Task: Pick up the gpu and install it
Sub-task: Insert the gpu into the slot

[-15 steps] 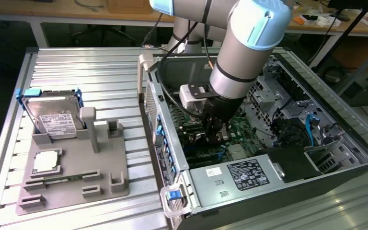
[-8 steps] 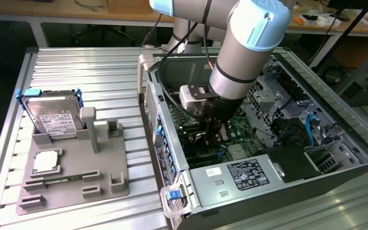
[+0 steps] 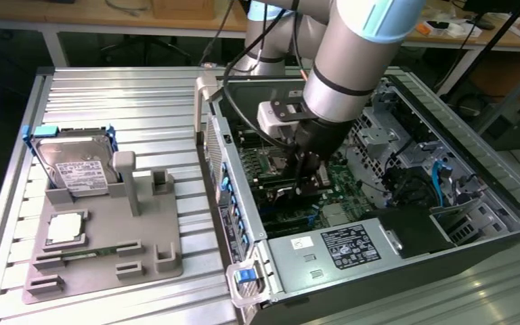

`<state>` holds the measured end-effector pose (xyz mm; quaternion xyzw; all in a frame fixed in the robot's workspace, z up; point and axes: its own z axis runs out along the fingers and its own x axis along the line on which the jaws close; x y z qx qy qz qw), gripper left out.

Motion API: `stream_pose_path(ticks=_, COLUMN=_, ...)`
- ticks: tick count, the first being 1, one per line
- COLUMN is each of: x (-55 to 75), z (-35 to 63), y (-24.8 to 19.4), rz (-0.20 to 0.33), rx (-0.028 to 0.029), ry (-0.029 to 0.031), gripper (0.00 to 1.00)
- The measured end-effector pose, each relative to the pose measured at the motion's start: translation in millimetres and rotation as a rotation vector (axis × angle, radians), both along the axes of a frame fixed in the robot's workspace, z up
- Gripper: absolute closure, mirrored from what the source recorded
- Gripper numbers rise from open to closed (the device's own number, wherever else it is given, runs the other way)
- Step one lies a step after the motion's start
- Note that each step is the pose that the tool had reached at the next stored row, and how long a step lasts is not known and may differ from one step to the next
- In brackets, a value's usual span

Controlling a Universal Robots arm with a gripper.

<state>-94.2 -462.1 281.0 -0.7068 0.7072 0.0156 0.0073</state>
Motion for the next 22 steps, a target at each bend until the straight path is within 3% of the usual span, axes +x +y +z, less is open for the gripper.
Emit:
stream_pose_path(ticks=4, x=0.1, z=2.5, y=0.0, rz=0.0, rx=-0.0012, ry=0.0, gripper=0.54)
stream_pose_path(ticks=6, x=0.0, z=2.6, y=0.0, rz=0.0, rx=-0.0022, ry=0.0001, gripper=0.62)
stream_pose_path(ticks=8, x=0.0, z=2.5, y=0.0, rz=0.0, rx=-0.0031, ry=0.0001, gripper=0.62)
stream_pose_path(ticks=13, x=0.0, z=2.6, y=0.0, rz=0.0, rx=-0.0057, ry=0.0001, gripper=0.89)
stream_pose_path(ticks=22, x=0.0, z=2.5, y=0.0, rz=0.0, rx=-0.0096, ry=0.0001, gripper=0.89)
